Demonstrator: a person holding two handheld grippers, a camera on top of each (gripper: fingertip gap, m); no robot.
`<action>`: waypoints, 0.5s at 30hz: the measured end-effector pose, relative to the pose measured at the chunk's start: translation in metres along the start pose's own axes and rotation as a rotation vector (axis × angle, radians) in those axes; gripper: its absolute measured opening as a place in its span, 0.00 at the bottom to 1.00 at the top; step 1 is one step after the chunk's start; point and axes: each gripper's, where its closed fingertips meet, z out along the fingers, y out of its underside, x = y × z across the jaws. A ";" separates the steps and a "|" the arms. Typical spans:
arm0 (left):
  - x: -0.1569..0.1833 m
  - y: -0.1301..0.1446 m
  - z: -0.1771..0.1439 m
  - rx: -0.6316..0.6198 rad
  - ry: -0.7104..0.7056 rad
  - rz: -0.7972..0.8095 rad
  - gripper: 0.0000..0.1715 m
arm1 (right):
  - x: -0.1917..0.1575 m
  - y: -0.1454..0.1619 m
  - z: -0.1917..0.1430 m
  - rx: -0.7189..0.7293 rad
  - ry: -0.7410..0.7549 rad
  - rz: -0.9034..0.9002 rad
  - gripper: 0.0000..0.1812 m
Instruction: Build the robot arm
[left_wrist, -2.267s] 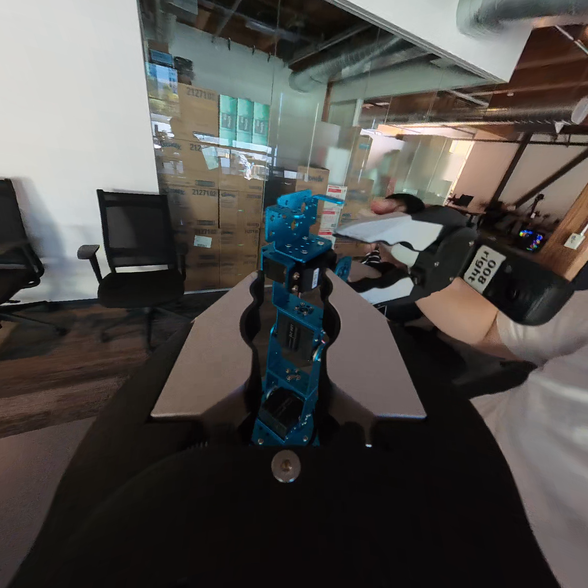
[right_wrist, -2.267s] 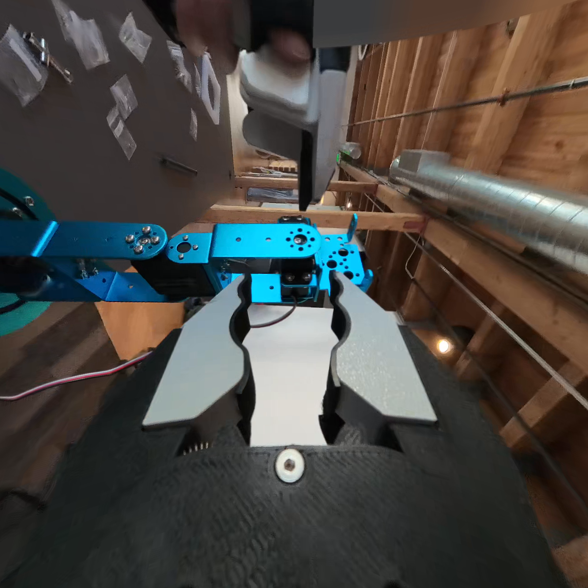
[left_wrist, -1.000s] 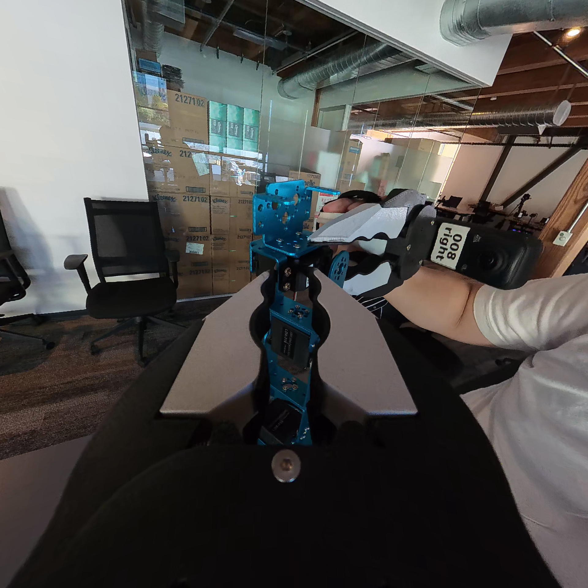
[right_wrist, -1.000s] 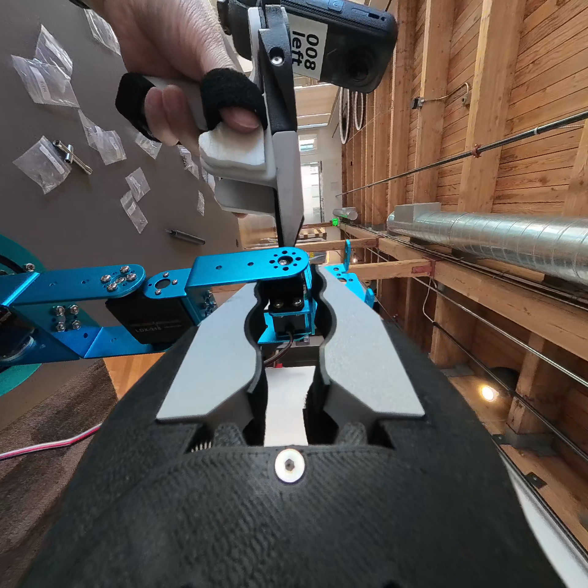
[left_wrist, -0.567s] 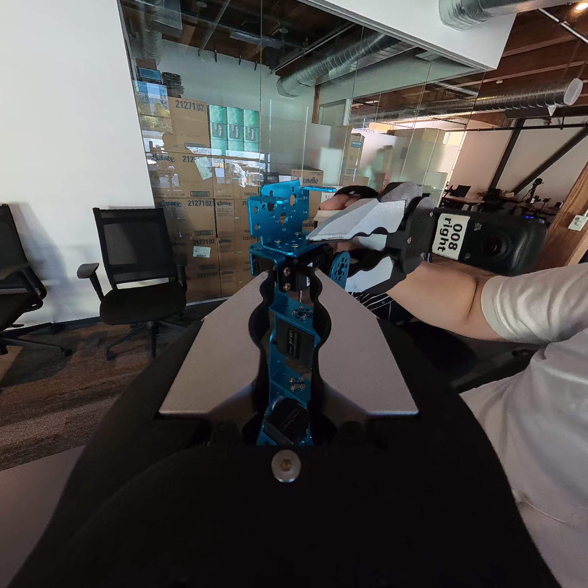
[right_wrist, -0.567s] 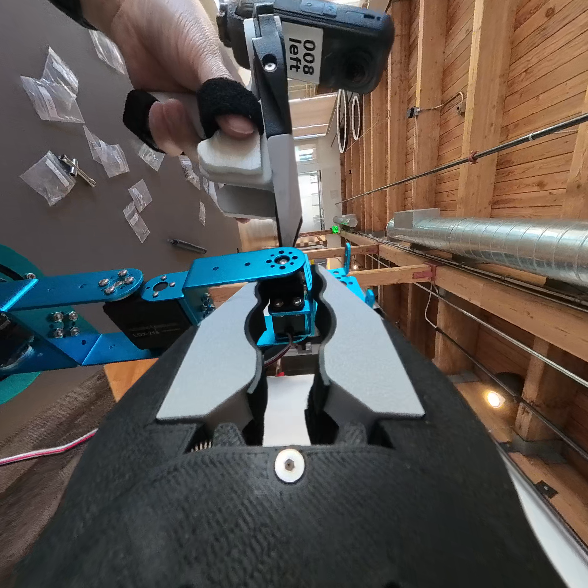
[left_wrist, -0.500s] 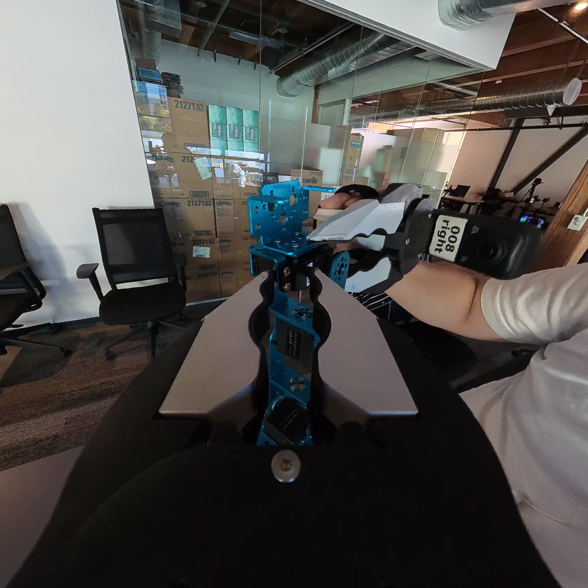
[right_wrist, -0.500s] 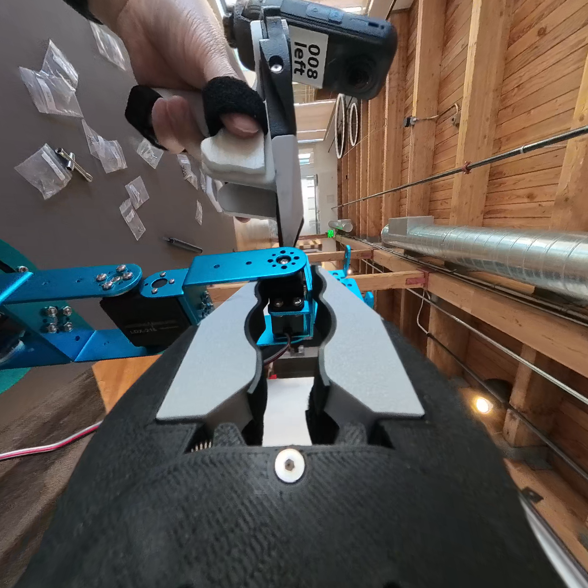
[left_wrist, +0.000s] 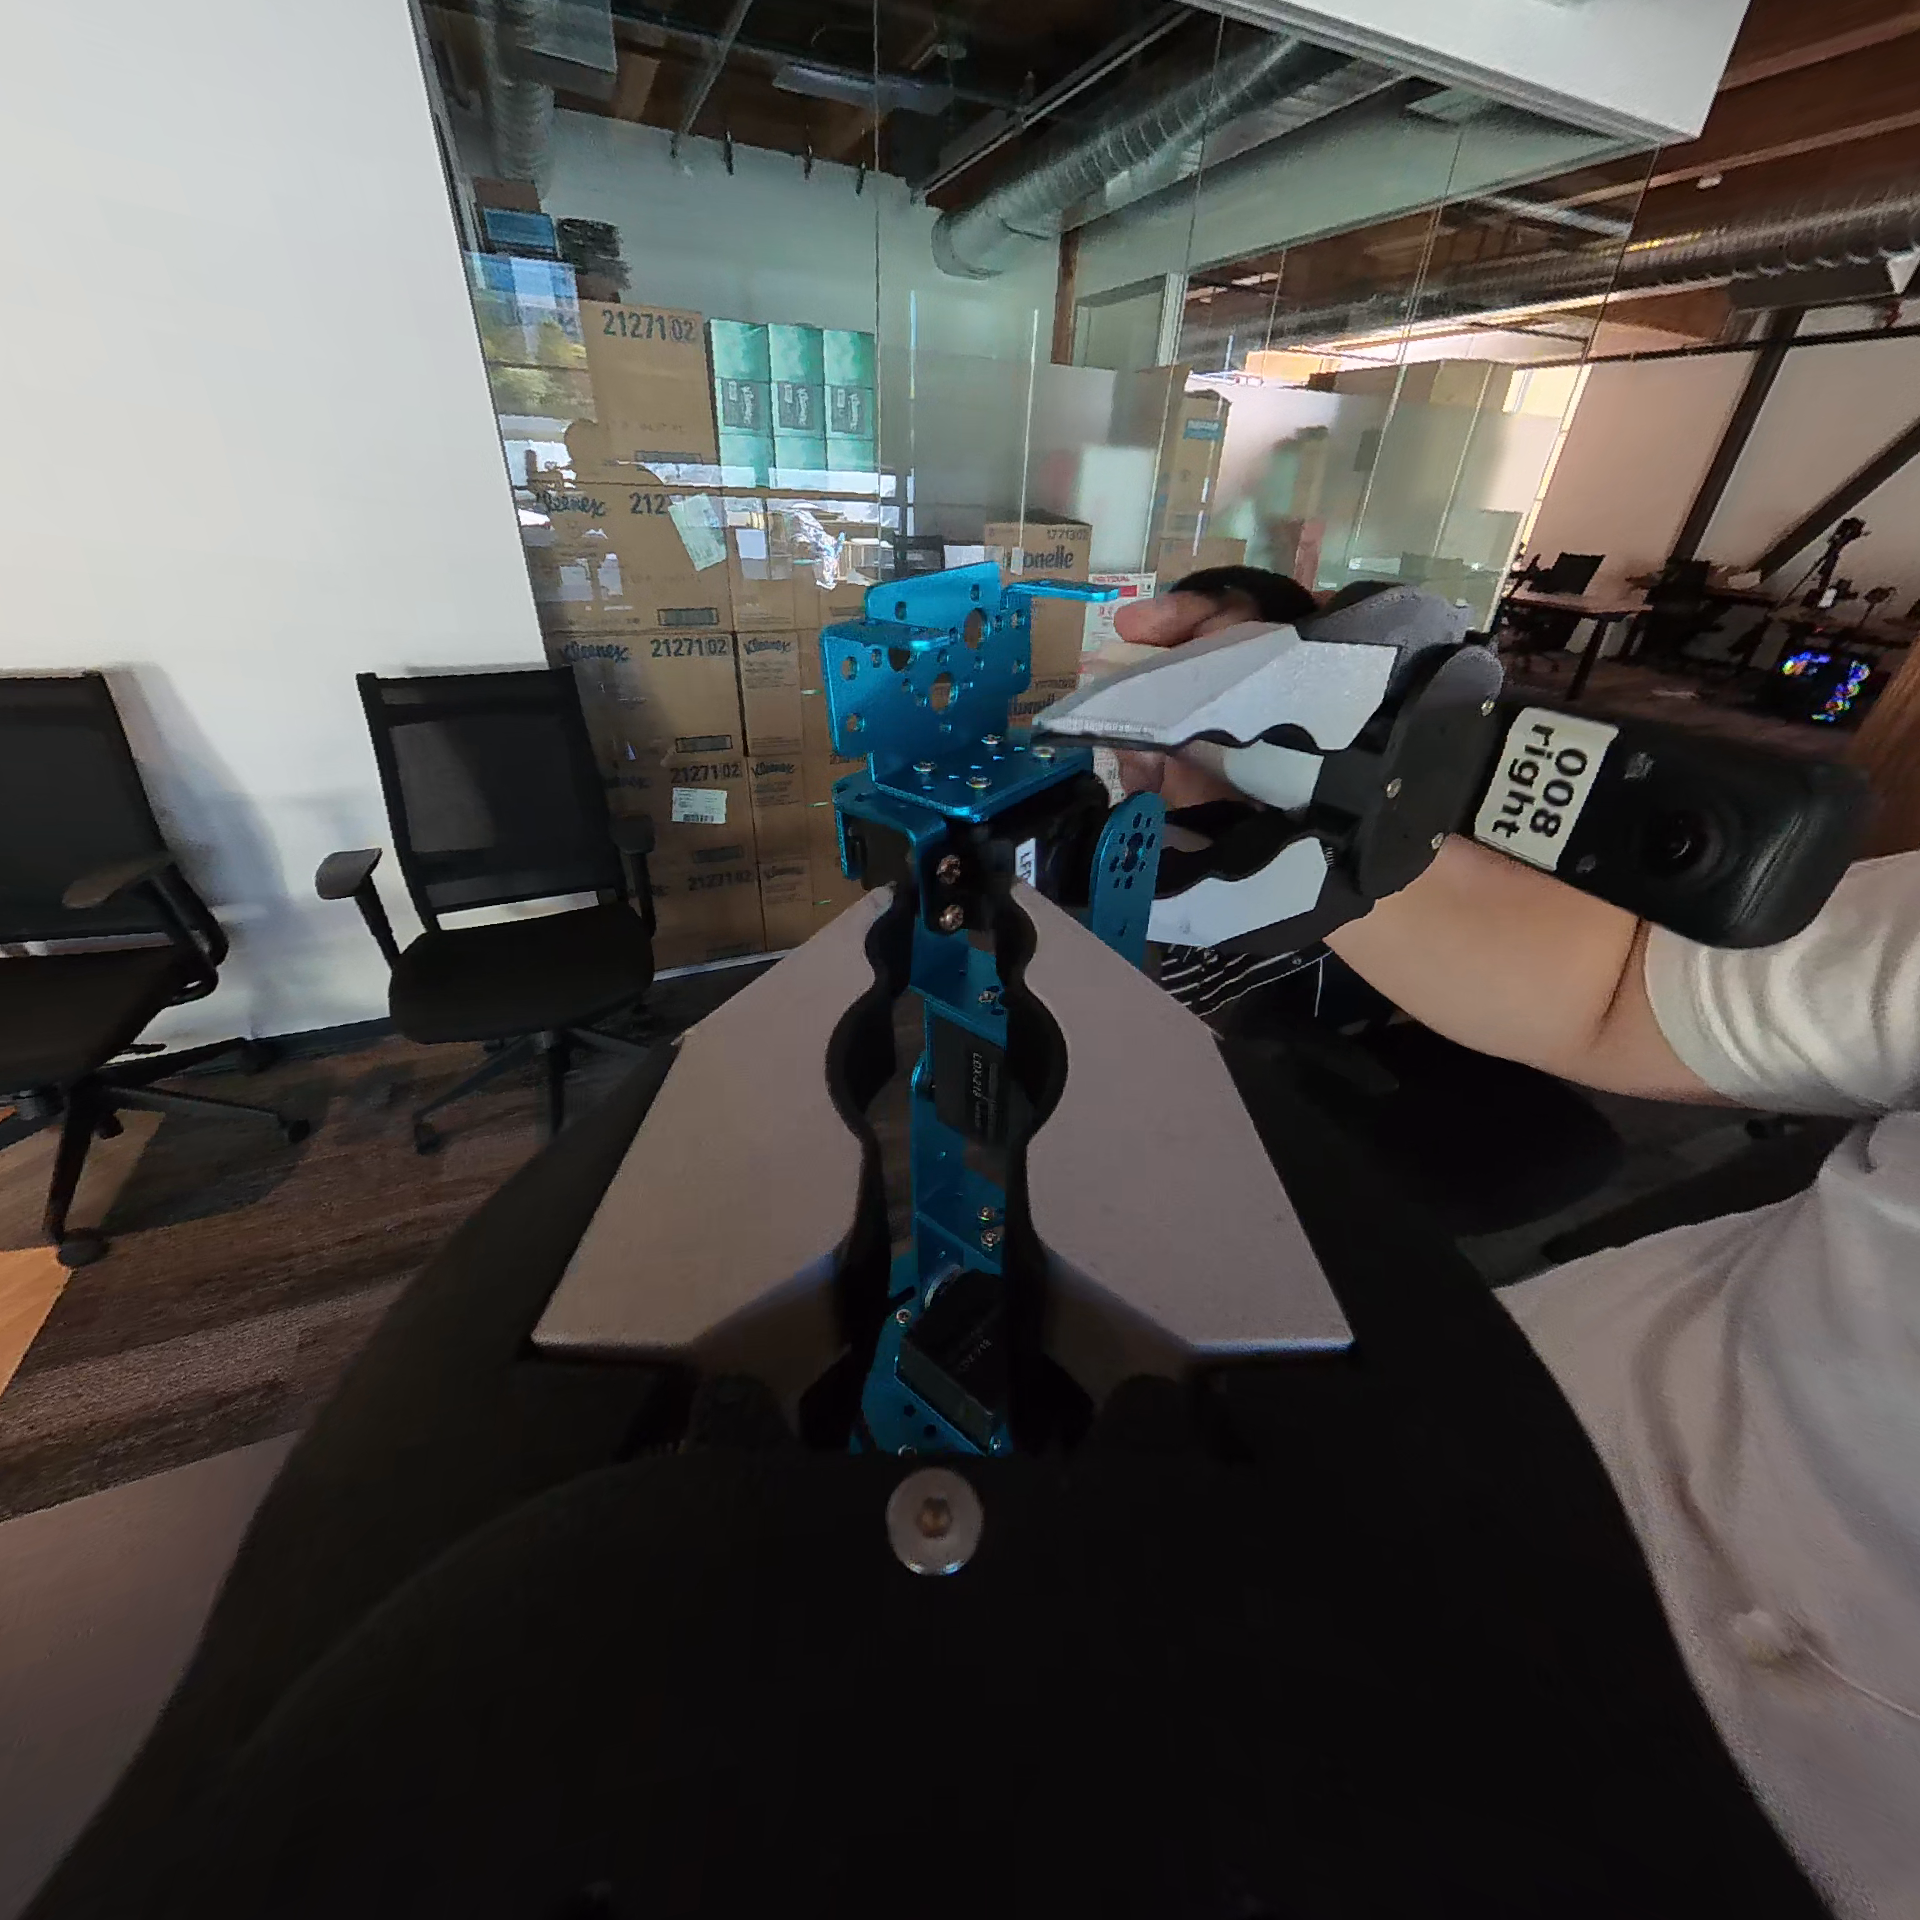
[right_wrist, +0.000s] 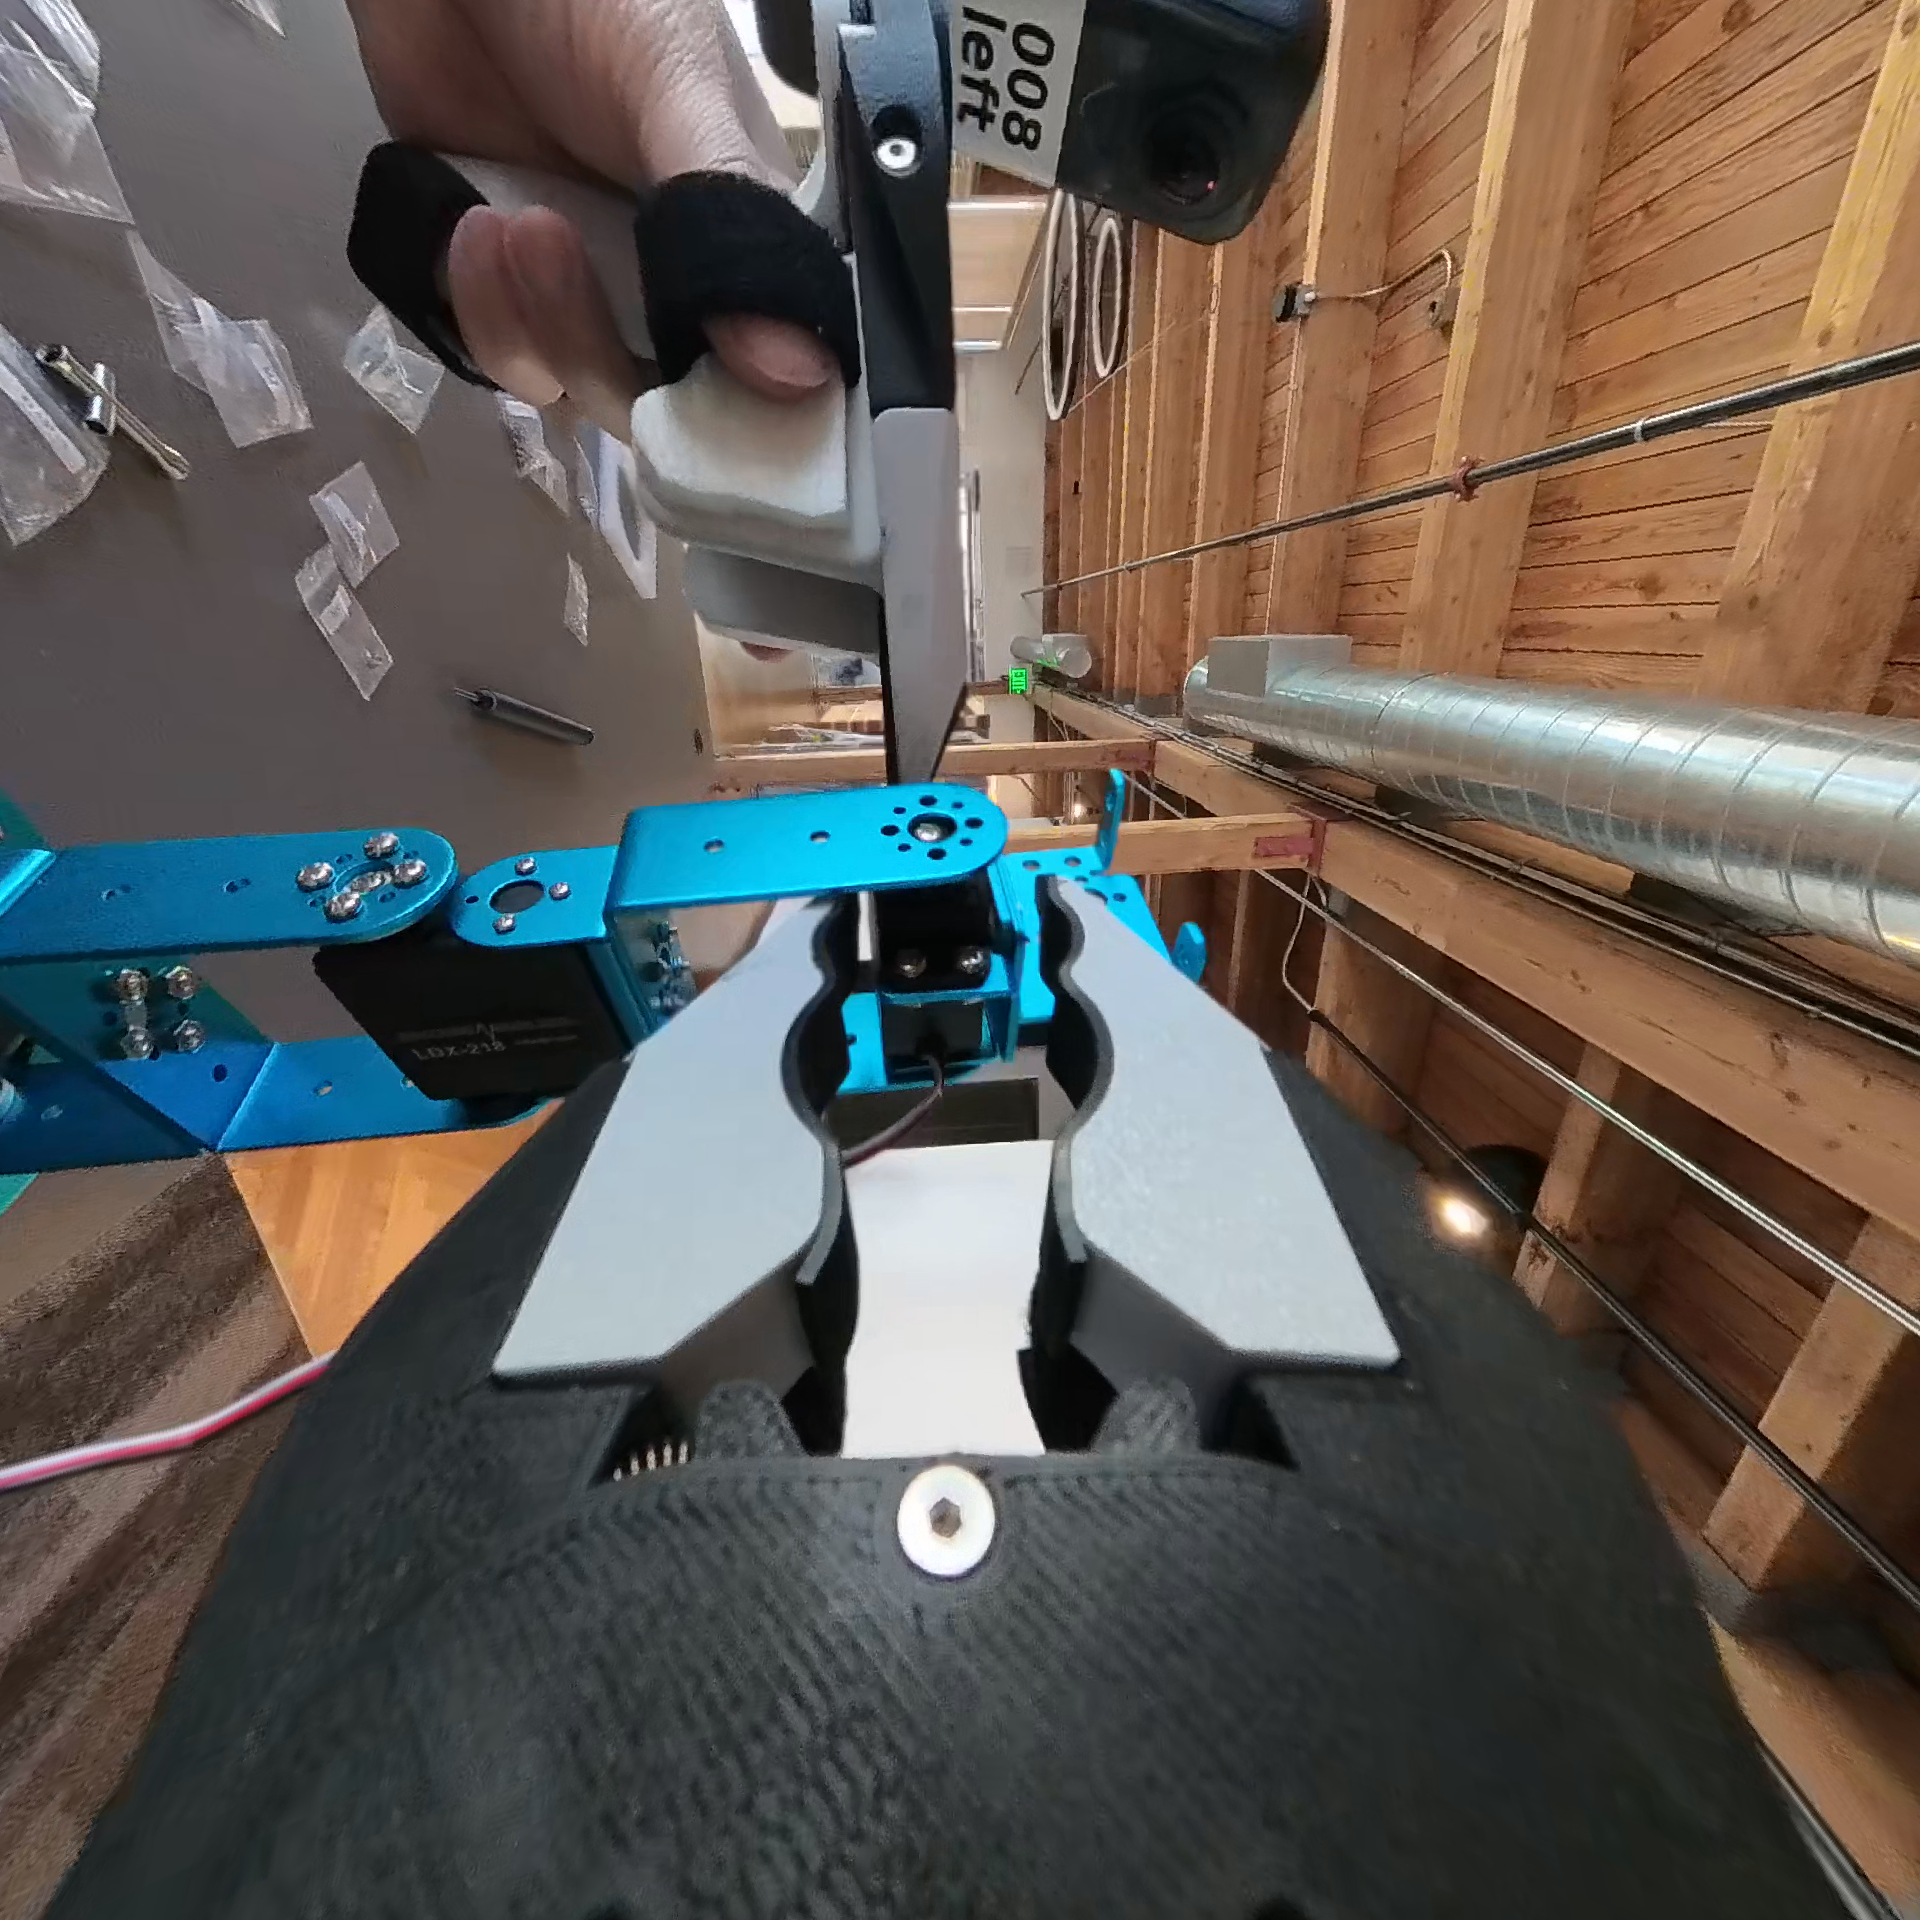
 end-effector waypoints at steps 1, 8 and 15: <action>0.000 0.000 0.000 -0.001 -0.004 0.005 0.08 | 0.001 0.002 -0.001 -0.007 0.000 0.002 0.19; 0.000 0.000 0.001 0.022 0.031 -0.040 0.07 | -0.004 -0.006 -0.017 0.018 -0.228 0.050 0.20; -0.001 0.000 0.001 0.041 0.048 -0.053 0.07 | 0.012 -0.024 -0.029 0.015 -0.891 0.089 0.27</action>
